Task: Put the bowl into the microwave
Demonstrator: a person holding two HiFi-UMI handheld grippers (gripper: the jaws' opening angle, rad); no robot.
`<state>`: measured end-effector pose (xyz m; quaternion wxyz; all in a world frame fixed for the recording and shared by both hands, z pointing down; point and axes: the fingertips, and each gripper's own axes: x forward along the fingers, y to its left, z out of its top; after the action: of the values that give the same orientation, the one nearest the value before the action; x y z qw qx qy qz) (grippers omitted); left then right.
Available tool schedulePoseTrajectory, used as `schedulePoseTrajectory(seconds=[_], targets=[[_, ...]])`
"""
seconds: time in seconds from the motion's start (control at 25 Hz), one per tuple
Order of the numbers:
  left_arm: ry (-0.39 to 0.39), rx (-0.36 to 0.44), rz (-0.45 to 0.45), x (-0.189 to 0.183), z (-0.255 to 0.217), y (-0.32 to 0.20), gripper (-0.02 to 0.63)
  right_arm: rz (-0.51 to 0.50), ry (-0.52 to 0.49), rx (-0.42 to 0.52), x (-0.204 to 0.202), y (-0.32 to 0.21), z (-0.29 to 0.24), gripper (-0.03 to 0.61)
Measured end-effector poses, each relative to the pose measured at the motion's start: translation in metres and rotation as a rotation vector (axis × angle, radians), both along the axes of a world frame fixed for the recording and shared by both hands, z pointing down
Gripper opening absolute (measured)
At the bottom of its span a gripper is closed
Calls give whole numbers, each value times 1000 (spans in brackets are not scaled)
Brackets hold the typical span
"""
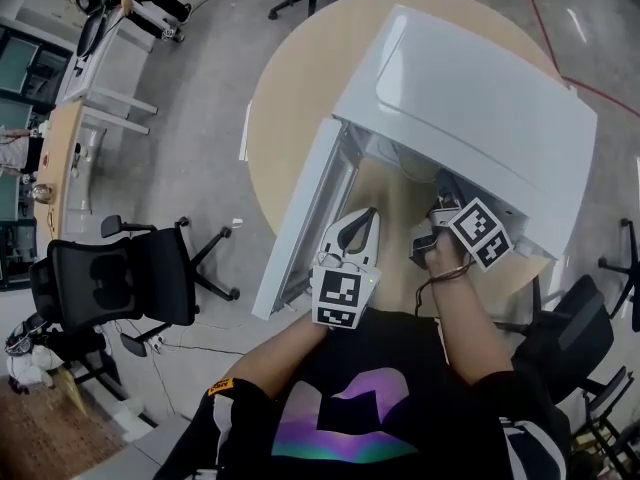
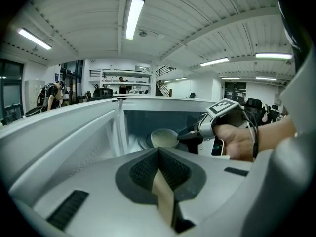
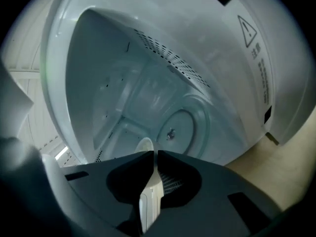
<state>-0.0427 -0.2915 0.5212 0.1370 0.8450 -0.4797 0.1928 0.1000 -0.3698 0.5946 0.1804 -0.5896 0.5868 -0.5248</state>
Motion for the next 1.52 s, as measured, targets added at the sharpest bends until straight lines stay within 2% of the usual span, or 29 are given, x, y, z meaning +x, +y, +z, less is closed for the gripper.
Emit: schedulePoseTrajectory(seconds=[0.28,0.48,0.72,1.12,1.52], targets=[[-13,-16,35,-1,2,-8,46,98,-3,19,6,-19,8,37],[-28,-49,49,-6,12,-8,46,146,-32,9,10,-24,17,38],[-28,-51,62,-3,14,-13,46,188,-36,27,17,-29,18,38],[-19,-31,51,-1,6,-13,46,177,57,67,23,-29,13,38],[5,-7,14,2,-8,-7,46,104,144,91,21,9,4,38]])
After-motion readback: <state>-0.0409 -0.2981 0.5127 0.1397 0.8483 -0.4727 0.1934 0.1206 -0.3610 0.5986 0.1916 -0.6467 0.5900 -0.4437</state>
